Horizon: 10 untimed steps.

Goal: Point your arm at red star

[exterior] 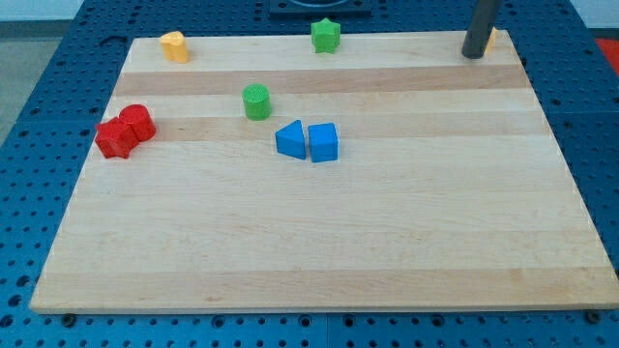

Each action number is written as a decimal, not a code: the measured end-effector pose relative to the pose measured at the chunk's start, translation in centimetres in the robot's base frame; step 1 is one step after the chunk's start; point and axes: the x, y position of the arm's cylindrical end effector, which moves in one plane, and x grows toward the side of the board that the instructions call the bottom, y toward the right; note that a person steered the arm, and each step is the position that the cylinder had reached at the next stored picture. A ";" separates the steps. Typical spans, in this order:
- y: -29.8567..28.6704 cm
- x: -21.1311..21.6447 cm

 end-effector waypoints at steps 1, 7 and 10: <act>0.0 -0.9; -9.5 10.5; -23.7 12.1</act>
